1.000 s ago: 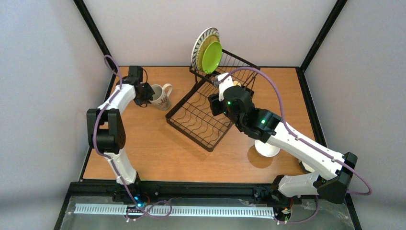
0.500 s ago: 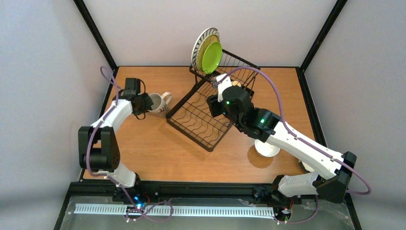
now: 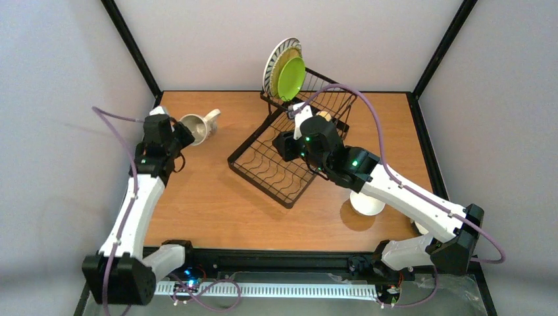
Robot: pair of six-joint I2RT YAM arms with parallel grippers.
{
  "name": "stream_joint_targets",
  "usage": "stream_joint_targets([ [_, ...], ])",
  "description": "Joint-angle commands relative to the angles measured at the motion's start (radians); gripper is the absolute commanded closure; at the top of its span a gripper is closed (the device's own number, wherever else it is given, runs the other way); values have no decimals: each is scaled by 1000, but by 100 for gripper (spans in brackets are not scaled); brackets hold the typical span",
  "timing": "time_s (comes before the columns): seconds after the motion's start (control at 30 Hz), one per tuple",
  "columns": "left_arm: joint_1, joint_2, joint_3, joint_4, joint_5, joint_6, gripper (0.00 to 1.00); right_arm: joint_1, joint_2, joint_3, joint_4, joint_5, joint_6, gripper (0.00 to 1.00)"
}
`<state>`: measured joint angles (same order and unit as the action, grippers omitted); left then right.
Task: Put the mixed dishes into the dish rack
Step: Pass from the left arm to the right
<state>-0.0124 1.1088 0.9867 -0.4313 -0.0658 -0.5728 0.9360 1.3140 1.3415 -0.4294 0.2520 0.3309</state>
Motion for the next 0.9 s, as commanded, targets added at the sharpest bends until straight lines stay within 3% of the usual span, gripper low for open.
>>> stream_joint_targets([
  [0.0,-5,-152,-30,142,-70,4,100,-6,-3,9,57,-78,130,2],
  [0.2,-10,-338,-96,168,-126,-8,100,-6,-26,-74,207,-137,271,1],
  [0.4,-17,-441,-111,196,-70,9,100,-6,8,-107,382,-241,402,1],
  [0.63,-19,-497,-88,225,272,143,100,-6,69,-23,417,-379,482,1],
  [0.87,-18,-454,-49,194,605,188,100,-26,17,29,329,-493,550,1],
])
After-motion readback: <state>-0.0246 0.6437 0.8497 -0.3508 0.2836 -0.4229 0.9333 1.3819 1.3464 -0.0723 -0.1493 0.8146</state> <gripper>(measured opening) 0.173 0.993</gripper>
